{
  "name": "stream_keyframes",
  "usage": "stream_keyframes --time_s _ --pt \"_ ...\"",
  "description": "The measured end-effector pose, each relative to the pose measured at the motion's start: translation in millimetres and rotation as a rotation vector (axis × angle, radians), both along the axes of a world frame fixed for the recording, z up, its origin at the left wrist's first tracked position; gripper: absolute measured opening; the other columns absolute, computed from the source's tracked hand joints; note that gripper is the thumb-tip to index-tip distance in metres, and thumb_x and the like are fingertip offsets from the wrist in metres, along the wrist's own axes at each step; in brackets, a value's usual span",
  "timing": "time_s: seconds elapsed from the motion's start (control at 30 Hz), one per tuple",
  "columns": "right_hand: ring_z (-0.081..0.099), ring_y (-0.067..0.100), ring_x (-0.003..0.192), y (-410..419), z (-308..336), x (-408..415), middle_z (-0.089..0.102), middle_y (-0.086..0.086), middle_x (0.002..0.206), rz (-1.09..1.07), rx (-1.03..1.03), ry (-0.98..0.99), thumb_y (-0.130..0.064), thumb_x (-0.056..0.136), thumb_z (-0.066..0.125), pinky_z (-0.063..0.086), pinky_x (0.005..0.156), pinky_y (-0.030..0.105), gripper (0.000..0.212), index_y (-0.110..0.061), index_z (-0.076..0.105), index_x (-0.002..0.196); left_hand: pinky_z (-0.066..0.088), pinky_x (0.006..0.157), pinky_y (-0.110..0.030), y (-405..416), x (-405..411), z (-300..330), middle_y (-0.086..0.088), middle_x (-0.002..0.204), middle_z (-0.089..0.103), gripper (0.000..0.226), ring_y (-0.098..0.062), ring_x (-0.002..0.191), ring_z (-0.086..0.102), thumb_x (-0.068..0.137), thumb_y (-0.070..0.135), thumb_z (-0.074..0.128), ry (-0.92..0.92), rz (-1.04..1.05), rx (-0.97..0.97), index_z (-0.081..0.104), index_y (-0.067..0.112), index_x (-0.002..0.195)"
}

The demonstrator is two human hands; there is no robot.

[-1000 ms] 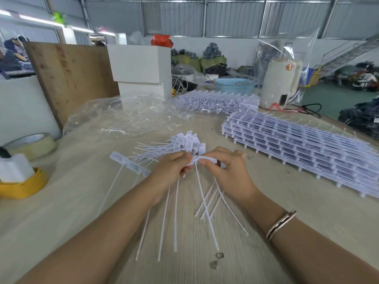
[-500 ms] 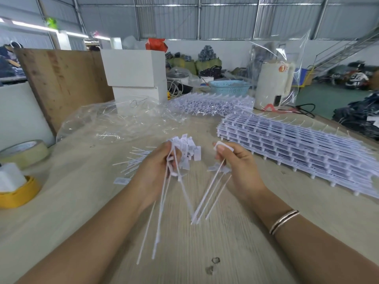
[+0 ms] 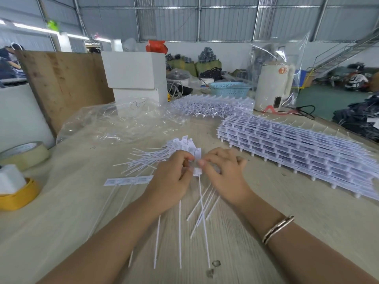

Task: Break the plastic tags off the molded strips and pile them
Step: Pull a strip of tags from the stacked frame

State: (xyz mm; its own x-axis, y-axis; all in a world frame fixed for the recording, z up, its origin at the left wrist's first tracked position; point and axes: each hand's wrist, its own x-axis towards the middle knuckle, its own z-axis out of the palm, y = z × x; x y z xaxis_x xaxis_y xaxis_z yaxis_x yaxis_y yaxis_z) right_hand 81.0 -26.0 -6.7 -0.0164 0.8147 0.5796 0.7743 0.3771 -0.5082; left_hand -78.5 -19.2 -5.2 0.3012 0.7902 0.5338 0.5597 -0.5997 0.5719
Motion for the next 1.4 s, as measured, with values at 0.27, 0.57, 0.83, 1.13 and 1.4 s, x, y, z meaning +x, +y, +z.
stream_keyframes --time_s 0.27,0.57,0.83,1.13,1.4 --pt "0.045 0.005 0.094 -10.7 7.3 -2.7 0.052 -0.017 0.077 0.236 -0.088 0.194 -0.022 0.091 0.058 0.019 0.090 0.036 0.015 -0.023 0.063 0.077 0.037 0.076 -0.033 -1.9 -6.2 11.9 0.016 0.071 0.052 0.021 -0.016 0.076 0.057 0.097 0.020 0.042 0.144 0.099 0.113 0.058 0.023 0.084" --pt "0.044 0.004 0.092 -11.0 6.5 -3.1 0.054 -0.011 0.072 0.367 -0.217 0.258 -0.023 0.087 0.064 0.027 0.099 0.045 0.017 -0.009 0.068 0.077 0.037 0.061 -0.033 -0.9 -9.9 15.0 -0.001 0.055 0.050 0.046 -0.019 0.057 0.050 0.095 0.040 0.038 0.127 0.037 0.022 0.059 0.007 0.072" --pt "0.052 0.000 0.086 -9.5 5.0 -9.6 0.067 -0.005 0.073 0.245 0.021 0.171 -0.023 0.088 0.065 0.018 0.084 0.034 0.012 -0.022 0.075 0.081 0.040 0.066 -0.024 2.6 -4.2 12.9 0.002 0.062 0.059 0.043 0.000 0.055 0.052 0.098 0.033 0.042 -0.158 0.048 -0.316 0.066 -0.002 0.089" --pt "0.062 0.004 0.082 -14.2 9.4 -9.9 0.068 -0.012 0.074 0.427 -0.083 0.504 -0.008 0.087 0.063 0.038 0.090 0.027 0.020 -0.021 0.071 0.075 0.036 0.057 -0.014 -3.5 0.7 11.8 0.013 0.049 0.046 0.043 -0.001 0.050 0.043 0.099 0.036 0.040 -0.316 -0.001 -0.403 0.048 0.016 0.061" --pt "0.056 0.012 0.101 -7.8 6.9 4.5 0.067 -0.009 0.090 0.290 -0.175 0.512 -0.026 0.087 0.063 0.037 0.096 0.039 0.011 -0.029 0.073 0.083 0.036 0.056 -0.013 6.0 -14.6 21.3 0.013 0.049 0.050 0.046 0.001 0.050 0.045 0.100 0.024 0.039 -0.425 0.026 -0.279 0.051 0.017 0.056"
